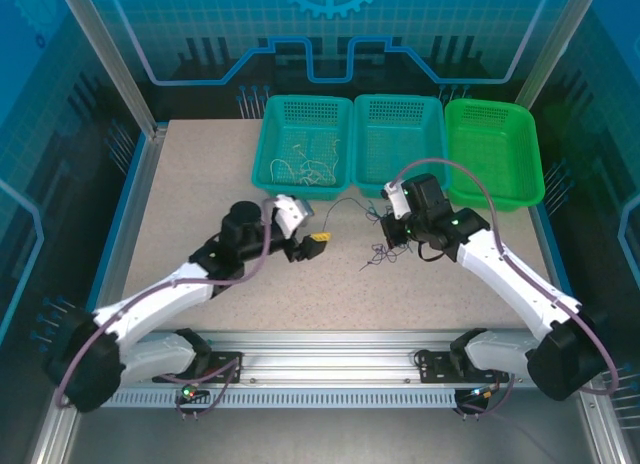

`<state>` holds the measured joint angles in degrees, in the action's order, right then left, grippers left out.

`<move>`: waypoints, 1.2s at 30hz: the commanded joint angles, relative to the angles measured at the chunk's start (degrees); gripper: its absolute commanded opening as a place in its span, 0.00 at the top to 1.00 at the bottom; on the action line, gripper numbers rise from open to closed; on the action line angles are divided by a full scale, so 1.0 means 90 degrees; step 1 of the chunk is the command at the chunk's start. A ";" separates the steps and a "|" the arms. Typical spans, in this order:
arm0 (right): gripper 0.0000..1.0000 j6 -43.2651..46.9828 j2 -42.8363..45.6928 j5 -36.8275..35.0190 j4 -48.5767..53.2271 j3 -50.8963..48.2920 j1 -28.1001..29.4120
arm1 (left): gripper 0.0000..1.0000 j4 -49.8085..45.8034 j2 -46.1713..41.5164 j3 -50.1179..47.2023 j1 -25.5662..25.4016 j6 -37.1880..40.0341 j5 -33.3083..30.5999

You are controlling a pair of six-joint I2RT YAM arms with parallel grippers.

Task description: Untangle the cables

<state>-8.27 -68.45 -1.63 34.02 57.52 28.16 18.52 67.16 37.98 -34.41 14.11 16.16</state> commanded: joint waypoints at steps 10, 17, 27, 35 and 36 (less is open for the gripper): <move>1.00 0.0419 0.0798 0.0650 0.0183 0.0231 0.0567 | 0.14 0.2013 0.2243 0.0928 -0.0052 0.1610 -0.1062; 1.00 0.0061 0.0818 -0.0193 -0.0070 0.0099 0.0590 | 1.00 0.2242 0.2106 0.0962 -0.0046 0.1031 -0.1267; 1.00 -0.1670 0.0096 -0.1817 -0.0363 -0.0756 -0.0104 | 1.00 0.1605 -0.0144 0.0597 0.0582 -0.1305 -0.2017; 1.00 -0.2314 -0.0410 -0.1244 -0.0319 -0.1338 -0.1152 | 1.00 0.0461 -0.1182 0.0928 0.1346 -0.2371 -0.1906; 1.00 -0.2316 -0.0453 -0.1137 -0.0336 -0.1342 -0.1164 | 1.00 0.0329 -0.1184 0.1031 0.1345 -0.2417 -0.1881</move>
<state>-25.85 -71.72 -14.13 31.03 45.74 18.50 27.49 56.80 44.64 -22.33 -3.11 -0.86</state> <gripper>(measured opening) 0.051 0.062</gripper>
